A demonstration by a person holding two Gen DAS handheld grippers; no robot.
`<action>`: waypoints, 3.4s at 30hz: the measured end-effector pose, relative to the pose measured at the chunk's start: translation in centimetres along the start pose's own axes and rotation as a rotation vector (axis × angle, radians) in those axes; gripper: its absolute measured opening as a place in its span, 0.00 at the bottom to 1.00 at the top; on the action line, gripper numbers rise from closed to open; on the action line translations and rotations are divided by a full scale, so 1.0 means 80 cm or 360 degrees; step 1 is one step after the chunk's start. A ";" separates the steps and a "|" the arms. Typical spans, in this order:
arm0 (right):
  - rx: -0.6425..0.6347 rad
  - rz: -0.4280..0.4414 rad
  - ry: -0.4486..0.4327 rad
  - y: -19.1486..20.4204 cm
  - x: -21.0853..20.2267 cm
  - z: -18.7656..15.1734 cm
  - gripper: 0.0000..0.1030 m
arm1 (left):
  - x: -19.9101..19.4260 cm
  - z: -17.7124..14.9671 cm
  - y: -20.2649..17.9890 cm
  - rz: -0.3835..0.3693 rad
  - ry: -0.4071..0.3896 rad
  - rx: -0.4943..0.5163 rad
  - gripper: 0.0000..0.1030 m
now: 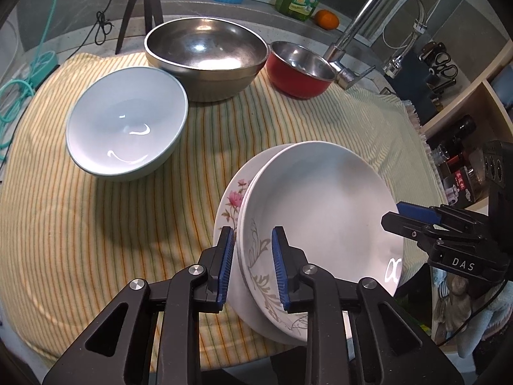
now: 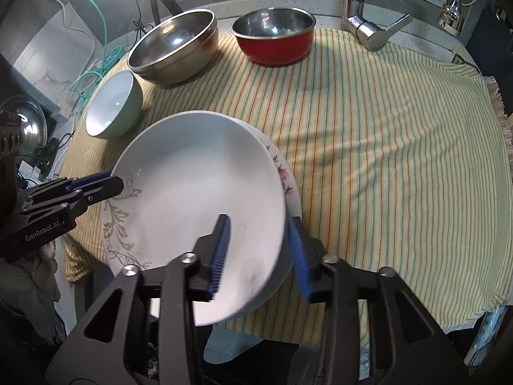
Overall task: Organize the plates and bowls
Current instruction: 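Open both grippers and move them to the large steel bowl, then close both grippers on the rim of the large steel bowl, then lift the steel bowl and carry it beside the plate stack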
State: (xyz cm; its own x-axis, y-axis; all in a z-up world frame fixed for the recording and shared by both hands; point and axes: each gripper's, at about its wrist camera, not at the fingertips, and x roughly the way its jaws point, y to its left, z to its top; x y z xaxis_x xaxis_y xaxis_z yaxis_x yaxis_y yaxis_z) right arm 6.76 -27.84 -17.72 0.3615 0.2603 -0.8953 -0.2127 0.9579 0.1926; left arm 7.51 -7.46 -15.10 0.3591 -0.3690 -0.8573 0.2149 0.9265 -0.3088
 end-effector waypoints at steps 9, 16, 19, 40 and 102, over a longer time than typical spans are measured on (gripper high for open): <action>0.0107 0.0172 -0.0156 -0.009 -0.032 0.030 0.66 | -0.039 0.022 0.025 -0.0094 -0.0090 -0.0047 0.45; 0.0101 0.0257 -0.0243 0.006 -0.051 0.064 0.74 | -0.063 0.053 0.066 -0.0069 -0.0185 -0.0121 0.48; 0.0119 0.0313 -0.0260 0.012 -0.053 0.083 0.74 | -0.070 0.069 0.081 -0.0058 -0.0218 -0.0138 0.48; 0.0256 0.0482 -0.0203 0.042 0.024 0.199 0.74 | -0.025 0.189 0.155 -0.0137 -0.0174 -0.0230 0.48; 0.0186 0.0613 -0.0124 0.110 0.049 0.239 0.22 | -0.083 0.181 0.178 -0.0149 -0.0341 -0.0274 0.26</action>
State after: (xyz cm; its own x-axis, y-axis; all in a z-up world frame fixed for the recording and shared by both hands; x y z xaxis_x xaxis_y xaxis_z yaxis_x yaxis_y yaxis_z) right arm 23.68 -16.04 -11.83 0.3439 0.6069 -0.7165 -0.2429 0.7946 0.5564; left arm 21.37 7.14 -7.84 0.5324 -0.4435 -0.7211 0.1054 0.8799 -0.4633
